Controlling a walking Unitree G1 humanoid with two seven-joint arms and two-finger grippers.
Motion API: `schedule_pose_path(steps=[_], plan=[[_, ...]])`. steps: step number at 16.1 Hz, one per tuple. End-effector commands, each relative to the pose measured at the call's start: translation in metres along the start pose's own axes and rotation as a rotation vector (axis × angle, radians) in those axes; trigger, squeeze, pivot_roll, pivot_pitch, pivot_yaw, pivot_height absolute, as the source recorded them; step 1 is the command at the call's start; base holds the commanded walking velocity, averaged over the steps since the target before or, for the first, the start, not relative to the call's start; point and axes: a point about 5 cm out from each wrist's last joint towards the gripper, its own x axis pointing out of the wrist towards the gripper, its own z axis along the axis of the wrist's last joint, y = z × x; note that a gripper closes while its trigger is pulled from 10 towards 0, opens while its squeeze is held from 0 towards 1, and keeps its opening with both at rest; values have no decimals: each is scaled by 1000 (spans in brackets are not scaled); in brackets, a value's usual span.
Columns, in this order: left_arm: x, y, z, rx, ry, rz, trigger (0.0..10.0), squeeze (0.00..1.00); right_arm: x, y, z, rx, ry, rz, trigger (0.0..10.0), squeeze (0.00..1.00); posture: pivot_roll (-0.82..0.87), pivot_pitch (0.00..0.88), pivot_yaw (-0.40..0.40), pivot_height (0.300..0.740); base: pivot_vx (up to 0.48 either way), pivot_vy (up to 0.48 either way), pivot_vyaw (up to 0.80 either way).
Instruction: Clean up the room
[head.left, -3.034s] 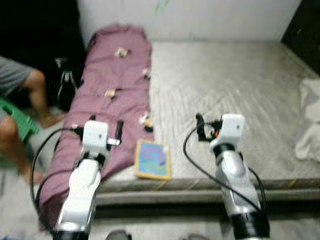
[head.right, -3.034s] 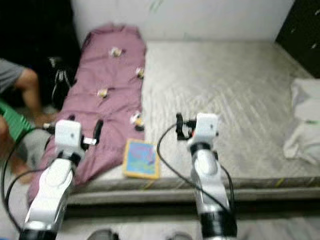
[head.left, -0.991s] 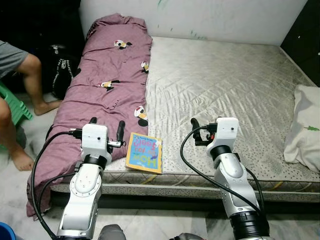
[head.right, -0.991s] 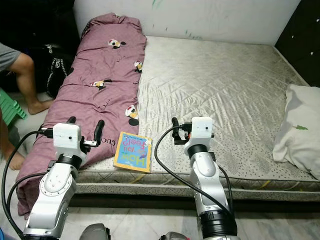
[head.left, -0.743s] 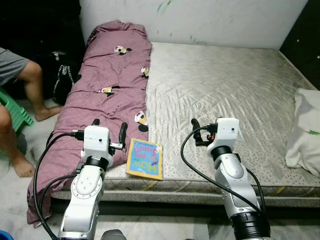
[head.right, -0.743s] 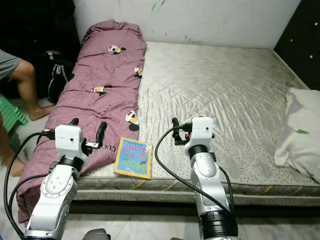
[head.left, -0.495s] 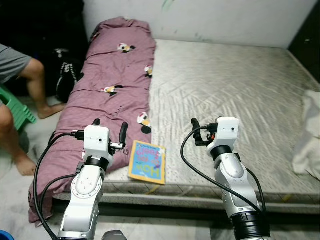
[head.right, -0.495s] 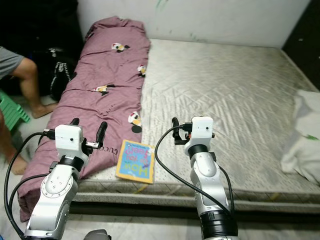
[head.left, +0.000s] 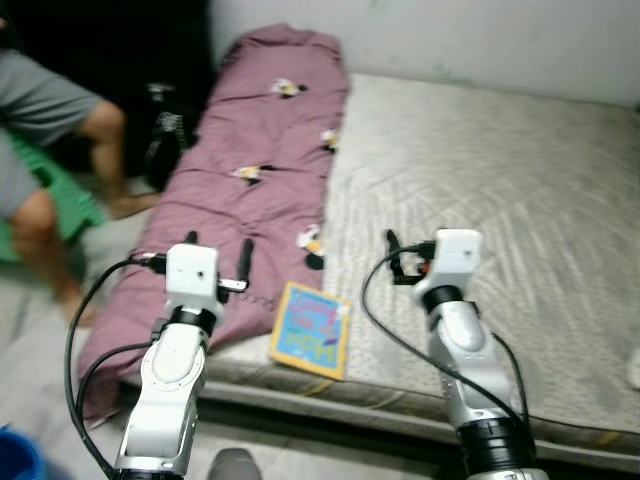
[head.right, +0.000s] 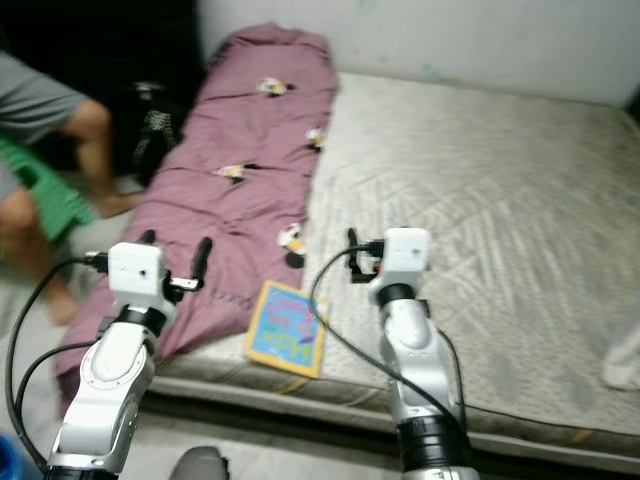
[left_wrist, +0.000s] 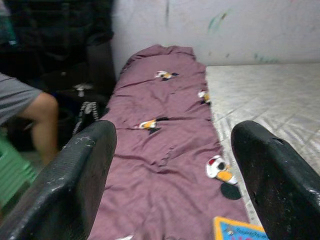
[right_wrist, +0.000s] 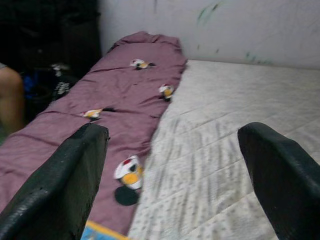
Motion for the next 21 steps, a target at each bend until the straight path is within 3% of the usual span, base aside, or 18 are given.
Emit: schedule_pose_path(steps=[1, 11, 17, 21], plan=[[2, -1, -1, 16, 16, 4, 10000, 0, -2, -7, 1, 10, -11, -40, 10000, 0, 33, 0, -15, 740, 0, 0, 0], [3, -4, 0, 14, 3, -11, 10000, 0, -1, -11, 2, -16, 0, -20, 10000, 0, 25, 0, -42, 740, 0, -131, 0], [4, -6, -2, 16, 6, -21, 10000, 0, -1, -11, 1, -24, 3, -9, 10000, 0, 22, 0, -45, 740, 0, -480, 0], [5, -6, -1, 14, 3, -19, 10000, 0, 1, -10, 3, -28, 0, -2, 10000, 0, 22, 0, -49, 740, 0, 0, 0]])
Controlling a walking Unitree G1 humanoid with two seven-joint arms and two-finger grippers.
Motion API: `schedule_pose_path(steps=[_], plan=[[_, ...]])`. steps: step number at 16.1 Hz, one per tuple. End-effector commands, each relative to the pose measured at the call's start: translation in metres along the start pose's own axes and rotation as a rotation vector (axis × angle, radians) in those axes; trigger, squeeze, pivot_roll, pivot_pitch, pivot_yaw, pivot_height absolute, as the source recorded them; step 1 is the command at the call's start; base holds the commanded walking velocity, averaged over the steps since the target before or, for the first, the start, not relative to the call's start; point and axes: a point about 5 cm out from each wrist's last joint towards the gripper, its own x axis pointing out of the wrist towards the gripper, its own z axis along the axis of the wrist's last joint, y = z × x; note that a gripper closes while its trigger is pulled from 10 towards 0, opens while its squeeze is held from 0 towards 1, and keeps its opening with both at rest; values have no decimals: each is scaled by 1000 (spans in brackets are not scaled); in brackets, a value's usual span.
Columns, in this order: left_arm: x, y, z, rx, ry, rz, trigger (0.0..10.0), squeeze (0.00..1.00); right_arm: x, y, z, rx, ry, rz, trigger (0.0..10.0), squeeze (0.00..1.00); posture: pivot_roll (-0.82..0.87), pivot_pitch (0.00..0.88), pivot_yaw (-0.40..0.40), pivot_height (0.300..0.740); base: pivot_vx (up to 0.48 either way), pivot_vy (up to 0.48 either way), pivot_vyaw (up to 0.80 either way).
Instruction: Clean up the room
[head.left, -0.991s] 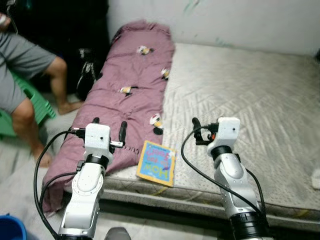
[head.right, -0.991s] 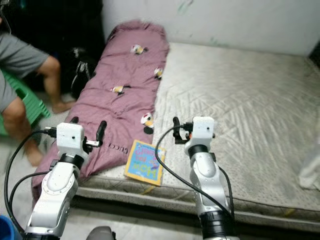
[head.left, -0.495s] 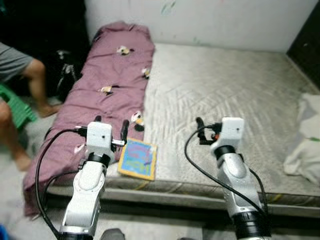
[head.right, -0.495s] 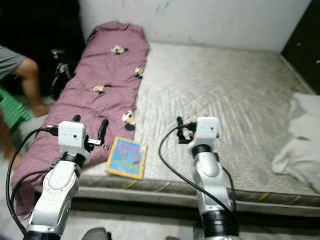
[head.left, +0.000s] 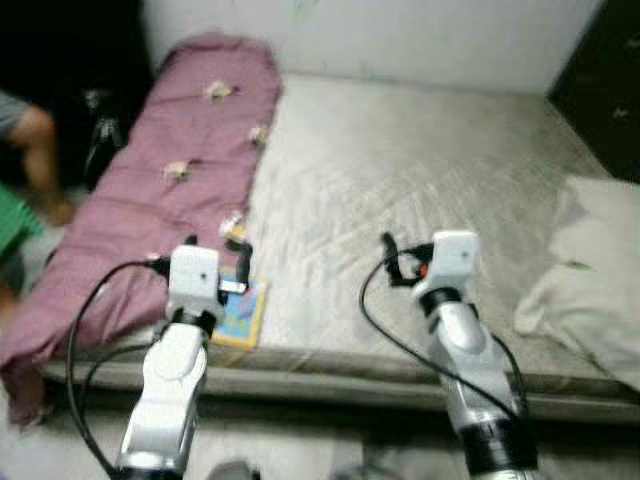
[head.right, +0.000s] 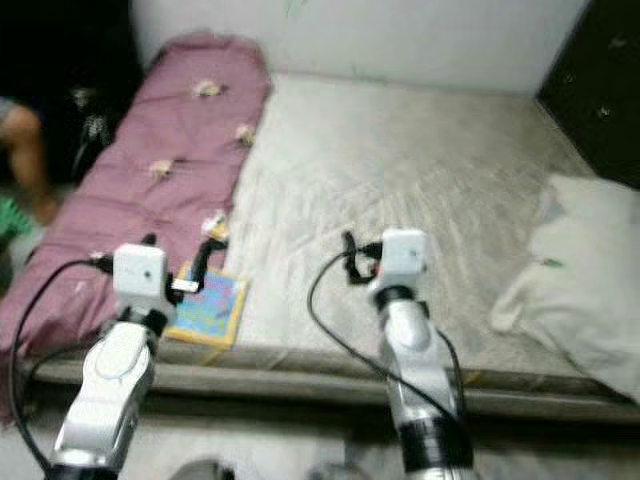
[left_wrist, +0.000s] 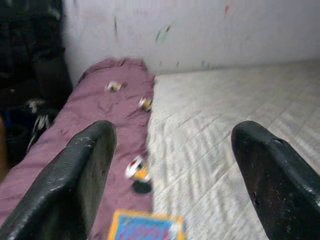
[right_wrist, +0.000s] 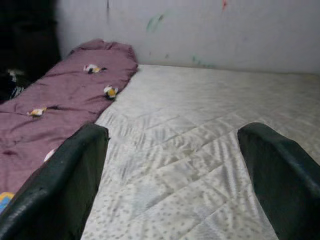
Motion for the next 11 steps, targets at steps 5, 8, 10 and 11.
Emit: schedule_pose_path(steps=[5, 8, 10, 11], plan=[[0, -5, 0, -11, 1, -7, 10000, 0, 0, -7, 0, -12, 5, -17, 10000, 0, 18, 0, -52, 740, 0, -192, 0], [0, -4, 0, -11, 1, 2, 10000, 0, 0, -7, 0, -13, 5, -17, 10000, 0, 16, 0, -54, 740, 0, -270, 0], [0, -3, 0, -27, -1, 9, 10000, 0, 0, -8, 1, -14, 5, -16, 10000, 0, 17, 0, -56, 740, 0, 0, 0], [0, -3, 0, -30, -4, 3, 10000, 0, 0, -8, 1, -14, 5, -16, 10000, 0, 16, 0, -56, 740, 0, 0, 0]])
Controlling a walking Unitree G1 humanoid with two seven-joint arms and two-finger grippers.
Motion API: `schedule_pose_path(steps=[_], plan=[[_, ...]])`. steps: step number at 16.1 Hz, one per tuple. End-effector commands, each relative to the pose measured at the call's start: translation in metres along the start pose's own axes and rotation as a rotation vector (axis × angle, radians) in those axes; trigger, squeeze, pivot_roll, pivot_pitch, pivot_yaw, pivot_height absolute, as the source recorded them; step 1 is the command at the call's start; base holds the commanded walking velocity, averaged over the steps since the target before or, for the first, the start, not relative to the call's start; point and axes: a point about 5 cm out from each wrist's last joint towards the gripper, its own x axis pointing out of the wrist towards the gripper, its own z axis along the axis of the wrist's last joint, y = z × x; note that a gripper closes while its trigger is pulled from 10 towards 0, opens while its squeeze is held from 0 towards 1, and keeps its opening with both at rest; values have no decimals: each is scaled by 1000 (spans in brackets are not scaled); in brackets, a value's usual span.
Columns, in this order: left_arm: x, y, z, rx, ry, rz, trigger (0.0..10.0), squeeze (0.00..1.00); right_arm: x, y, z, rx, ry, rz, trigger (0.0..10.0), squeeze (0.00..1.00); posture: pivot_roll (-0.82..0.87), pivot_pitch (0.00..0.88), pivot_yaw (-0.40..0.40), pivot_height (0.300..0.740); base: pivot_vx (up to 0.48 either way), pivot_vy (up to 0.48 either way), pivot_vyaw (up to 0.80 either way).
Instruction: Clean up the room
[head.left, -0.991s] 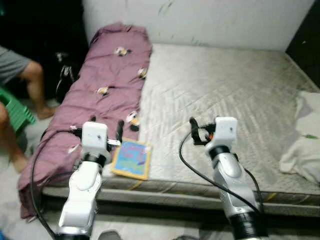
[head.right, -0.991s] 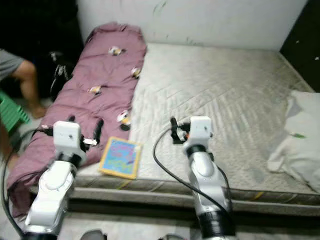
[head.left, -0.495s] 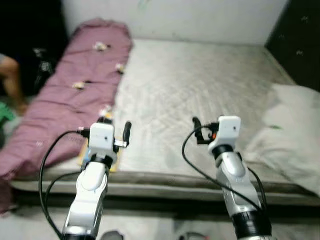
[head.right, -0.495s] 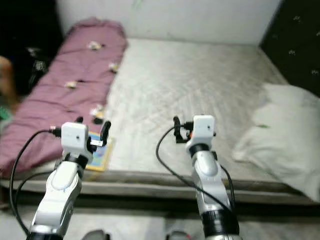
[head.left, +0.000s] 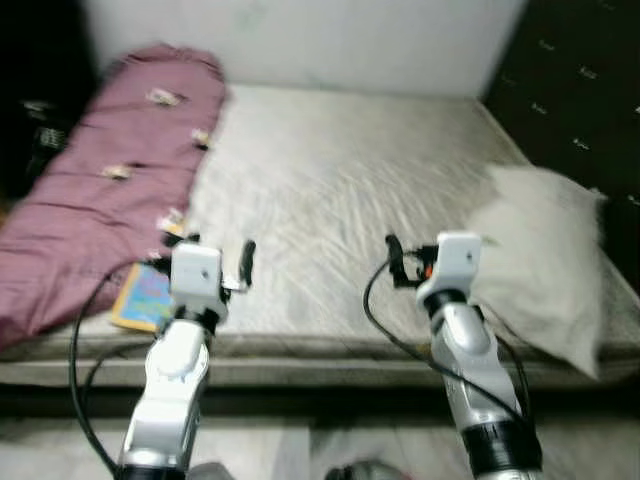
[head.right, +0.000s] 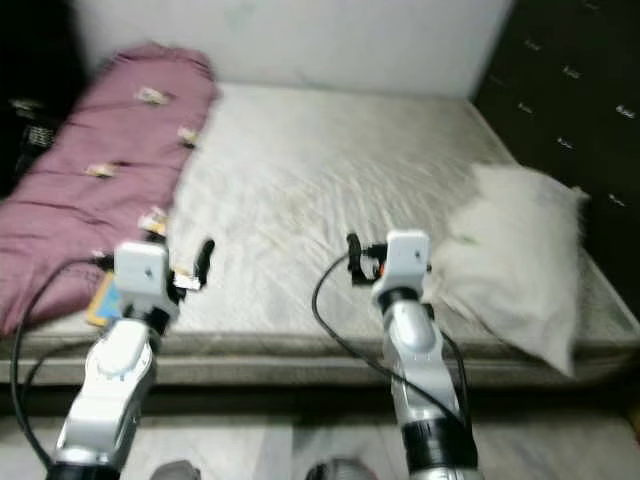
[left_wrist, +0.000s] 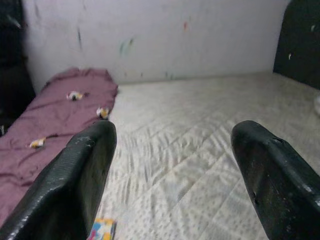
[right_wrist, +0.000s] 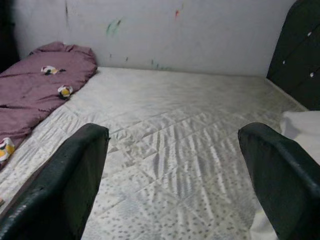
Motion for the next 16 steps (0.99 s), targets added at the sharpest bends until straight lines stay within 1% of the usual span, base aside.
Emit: schedule_pose_path(steps=[1, 3, 4, 11, 15, 16], plan=[[-1, -1, 0, -16, 0, -1, 10000, 0, 3, 0, 5, -5, -13, 4, 10000, 0, 15, 0, -56, 740, 0, 0, 0], [-2, -2, 1, -26, -9, -17, 10000, 0, 3, 0, 5, -5, -13, 3, 10000, 0, 14, 0, -56, 740, 0, 0, 0], [-2, -2, 1, -29, -13, -17, 10000, 0, 3, 0, 5, -5, -13, 3, 10000, 0, 14, 0, -55, 740, 270, 0, 0], [-2, -2, 2, -36, -23, -29, 10000, 0, 3, -1, 5, -4, -13, -1, 10000, 0, 11, 0, -53, 740, 435, 0, 0], [-2, -2, 1, -33, -16, -24, 10000, 0, 3, -1, 5, -5, -12, -2, 10000, 0, 12, 0, -53, 740, 348, 0, 0], [-1, -1, 0, -17, -2, -8, 10000, 0, 3, -1, 5, -5, -12, -3, 10000, 0, 12, 0, -53, 740, 0, 0, 0]])
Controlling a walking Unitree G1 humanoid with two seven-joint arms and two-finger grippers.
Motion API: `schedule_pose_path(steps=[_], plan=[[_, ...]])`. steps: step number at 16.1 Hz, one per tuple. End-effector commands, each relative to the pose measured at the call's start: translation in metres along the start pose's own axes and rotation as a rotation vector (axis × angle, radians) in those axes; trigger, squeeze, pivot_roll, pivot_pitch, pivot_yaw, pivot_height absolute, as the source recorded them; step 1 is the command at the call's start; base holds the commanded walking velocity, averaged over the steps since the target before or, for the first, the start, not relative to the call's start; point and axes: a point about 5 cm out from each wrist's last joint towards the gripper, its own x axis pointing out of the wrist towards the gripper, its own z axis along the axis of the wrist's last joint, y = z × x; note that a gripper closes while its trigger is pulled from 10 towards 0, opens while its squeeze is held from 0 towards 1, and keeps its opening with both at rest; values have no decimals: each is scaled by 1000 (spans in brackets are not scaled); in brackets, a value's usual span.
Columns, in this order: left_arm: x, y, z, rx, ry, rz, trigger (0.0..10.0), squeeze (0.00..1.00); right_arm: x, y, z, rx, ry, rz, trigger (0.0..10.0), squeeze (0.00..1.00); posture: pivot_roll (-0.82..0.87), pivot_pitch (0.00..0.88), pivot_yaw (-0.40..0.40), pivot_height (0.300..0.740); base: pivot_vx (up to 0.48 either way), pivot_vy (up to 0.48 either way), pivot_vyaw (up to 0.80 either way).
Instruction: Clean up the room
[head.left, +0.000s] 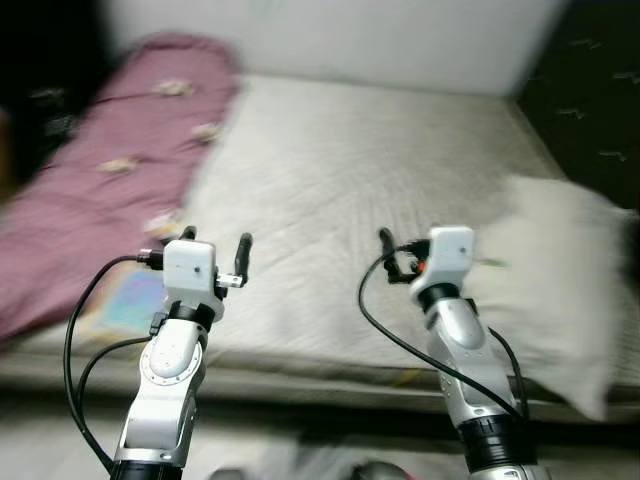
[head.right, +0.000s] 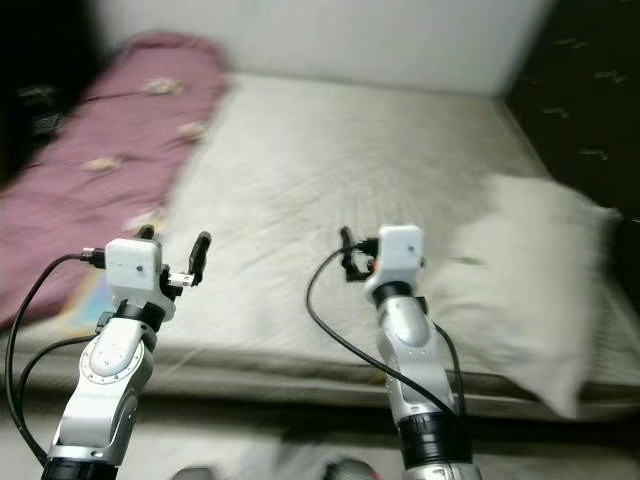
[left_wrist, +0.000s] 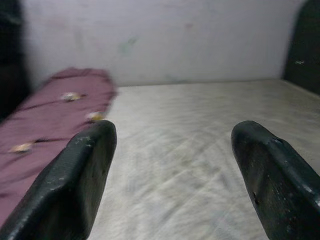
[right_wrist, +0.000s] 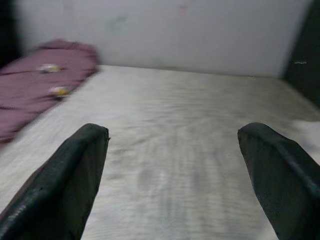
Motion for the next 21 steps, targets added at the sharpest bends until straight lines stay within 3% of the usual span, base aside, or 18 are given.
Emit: schedule_pose_path(steps=[1, 8, 21], plan=[[-2, -4, -3, 7, 14, 0, 10000, 0, 0, -4, 1, -1, -1, -13, 10000, 0, 12, 0, -52, 740, 0, 0, 0], [1, -2, -3, 43, 21, 10, 10000, 0, 1, -4, 2, 2, -1, -23, 10000, 0, 14, 0, -43, 740, 0, 0, 0], [1, -6, -4, 40, 25, -15, 10000, 0, 1, -6, 0, -5, 2, -22, 10000, 0, 14, 0, -45, 740, 0, -310, -36]])
